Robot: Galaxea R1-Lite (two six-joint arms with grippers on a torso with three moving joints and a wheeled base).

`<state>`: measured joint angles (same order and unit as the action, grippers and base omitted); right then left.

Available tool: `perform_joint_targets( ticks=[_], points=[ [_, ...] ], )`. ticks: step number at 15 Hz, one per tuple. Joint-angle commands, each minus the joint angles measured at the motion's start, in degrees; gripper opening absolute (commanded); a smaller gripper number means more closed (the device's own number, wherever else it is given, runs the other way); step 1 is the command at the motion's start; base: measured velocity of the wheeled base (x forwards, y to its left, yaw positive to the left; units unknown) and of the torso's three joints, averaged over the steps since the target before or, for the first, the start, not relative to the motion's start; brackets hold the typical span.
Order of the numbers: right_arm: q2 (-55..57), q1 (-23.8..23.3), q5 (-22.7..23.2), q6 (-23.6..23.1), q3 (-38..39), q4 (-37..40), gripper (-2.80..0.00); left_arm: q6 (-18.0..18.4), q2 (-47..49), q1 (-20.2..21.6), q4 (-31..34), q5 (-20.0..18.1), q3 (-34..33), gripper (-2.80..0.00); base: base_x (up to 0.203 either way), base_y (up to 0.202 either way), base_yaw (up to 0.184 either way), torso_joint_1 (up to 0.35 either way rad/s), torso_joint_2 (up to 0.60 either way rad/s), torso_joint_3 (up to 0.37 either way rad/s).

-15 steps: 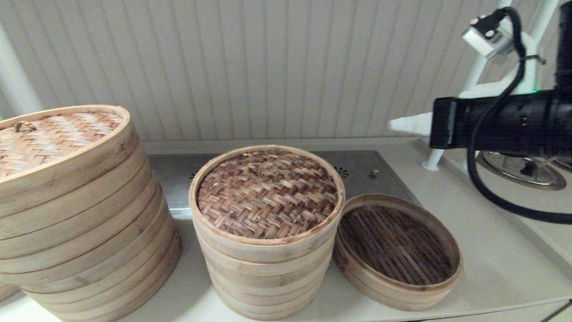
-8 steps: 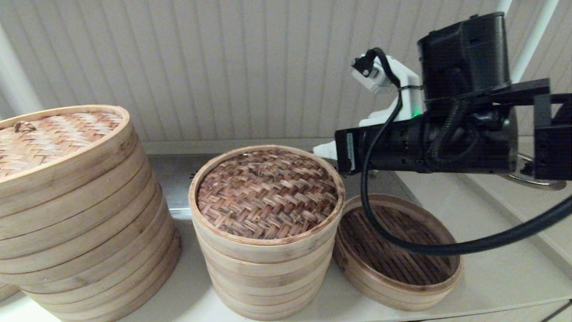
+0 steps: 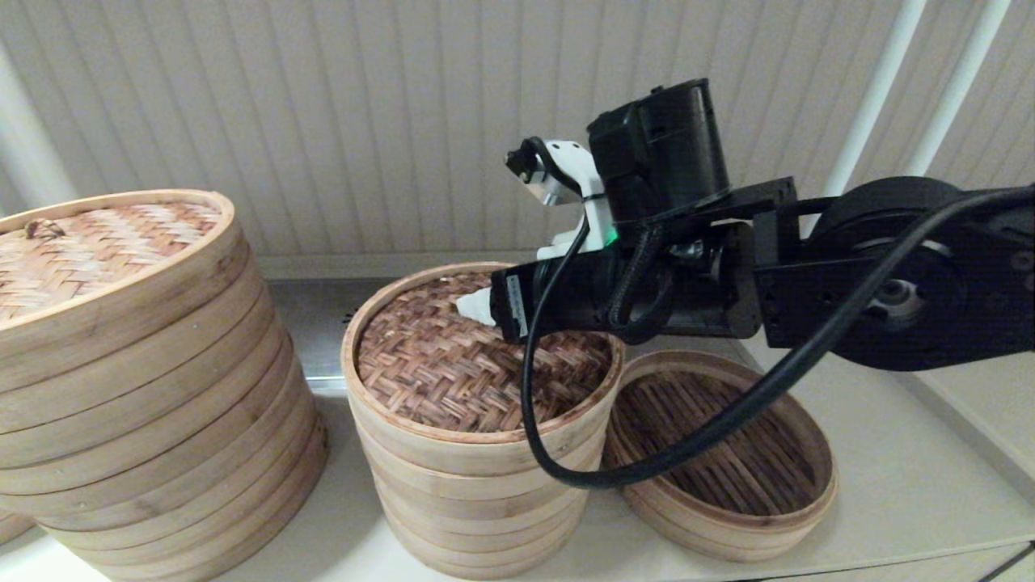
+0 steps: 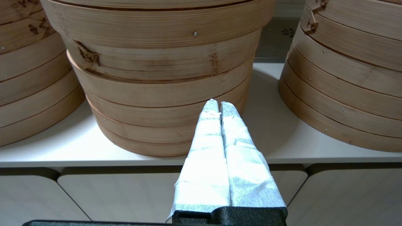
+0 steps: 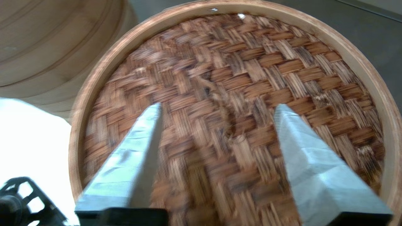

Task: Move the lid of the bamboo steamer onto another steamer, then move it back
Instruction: Pick up the steamer

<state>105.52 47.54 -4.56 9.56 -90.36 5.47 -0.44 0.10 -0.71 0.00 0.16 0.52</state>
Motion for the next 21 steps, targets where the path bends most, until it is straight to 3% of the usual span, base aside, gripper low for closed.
perform_joint_targets(
  ticks=[1, 8, 11, 15, 16, 17, 21],
  points=[
    [3.21, 0.4, -0.75, -0.15, -1.59, -0.02, 0.0, -0.07, -0.01, 0.0, 0.0, -0.02, 0.0, -2.8, 0.0, 0.0, 0.0, 0.0, 0.0, 0.0],
    [6.82, -0.26, -1.02, -1.21, -4.47, -0.02, 0.0, 0.0, -0.01, 0.0, 0.0, 0.02, 0.0, -2.8, 0.0, 0.0, 0.0, 0.0, 0.0, 0.0],
    [7.24, -0.17, -4.32, -1.38, -4.65, -0.02, 0.0, 0.0, -0.01, 0.0, 0.0, 0.02, 0.0, -2.8, 0.0, 0.0, 0.0, 0.0, 0.0, 0.0],
    [6.72, -0.17, -4.45, -1.74, -4.65, -0.64, 0.0, 0.0, -0.01, 0.0, 0.0, -0.01, 0.0, -2.8, 0.0, 0.0, 0.0, 0.0, 0.0, 0.0],
    [6.72, -0.01, -4.65, -1.74, -4.65, -0.64, -1.28, 0.0, -0.01, 0.0, 0.0, 0.01, 0.0, -2.8, 0.0, 0.0, 0.0, 0.0, 0.0, 0.0],
    [6.72, 0.18, -5.41, -1.74, -4.65, -0.64, -2.8, -0.02, -0.01, 0.0, 0.0, 0.02, 0.0, -2.8, 0.0, 0.0, 0.0, 0.0, 0.0, 0.0],
    [6.54, 0.44, -5.64, -2.53, -3.64, -0.64, -2.8, 0.0, -0.01, 0.0, 0.02, 0.02, 0.0, -2.8, 0.0, 0.0, 0.0, 0.0, 0.0, 0.0]
  ],
)
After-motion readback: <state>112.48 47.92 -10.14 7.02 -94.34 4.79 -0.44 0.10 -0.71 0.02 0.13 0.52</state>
